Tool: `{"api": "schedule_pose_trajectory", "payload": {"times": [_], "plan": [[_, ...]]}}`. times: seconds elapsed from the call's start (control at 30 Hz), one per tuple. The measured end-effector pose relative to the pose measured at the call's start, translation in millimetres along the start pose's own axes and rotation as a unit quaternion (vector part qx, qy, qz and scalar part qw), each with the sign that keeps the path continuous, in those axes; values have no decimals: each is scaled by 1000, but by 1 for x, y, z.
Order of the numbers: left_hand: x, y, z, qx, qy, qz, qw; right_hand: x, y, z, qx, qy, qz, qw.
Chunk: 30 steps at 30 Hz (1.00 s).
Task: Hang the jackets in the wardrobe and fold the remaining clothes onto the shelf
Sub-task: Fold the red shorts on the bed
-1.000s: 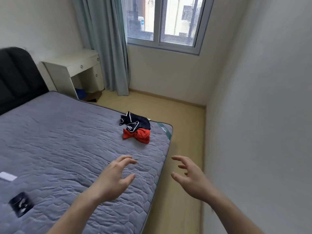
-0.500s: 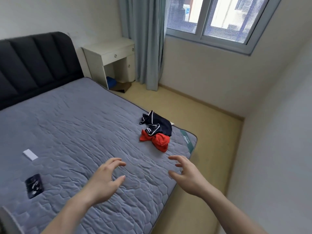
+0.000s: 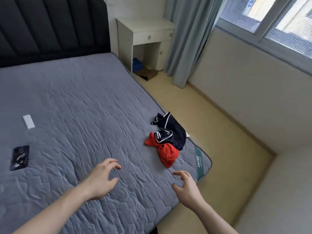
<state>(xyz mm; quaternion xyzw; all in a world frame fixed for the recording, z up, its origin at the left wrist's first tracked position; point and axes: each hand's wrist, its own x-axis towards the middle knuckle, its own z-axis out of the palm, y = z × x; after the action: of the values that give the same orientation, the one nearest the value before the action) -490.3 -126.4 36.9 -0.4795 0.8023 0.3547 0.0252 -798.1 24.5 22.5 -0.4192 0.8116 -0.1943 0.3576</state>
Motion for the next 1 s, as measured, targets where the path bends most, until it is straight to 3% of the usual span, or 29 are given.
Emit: {"api": "schedule_pose_trajectory", "payload": {"times": [0.3,0.63,0.73,0.87,1.0], "plan": [[125,-40,103,29,-22,-86,996,231,114,64,-5,-46,68,997],[232,-114,213,30,-30,-121,992,411,219,158,196,-12,188,962],[227,-132,220,35,-43,-131,990,430,220,170,274,37,215,937],[202,-133,212,18,-46,-150,987,400,192,171,259,113,143,948],[162,-102,185,0,-33,-147,989,335,129,137,289,51,89,952]]}}
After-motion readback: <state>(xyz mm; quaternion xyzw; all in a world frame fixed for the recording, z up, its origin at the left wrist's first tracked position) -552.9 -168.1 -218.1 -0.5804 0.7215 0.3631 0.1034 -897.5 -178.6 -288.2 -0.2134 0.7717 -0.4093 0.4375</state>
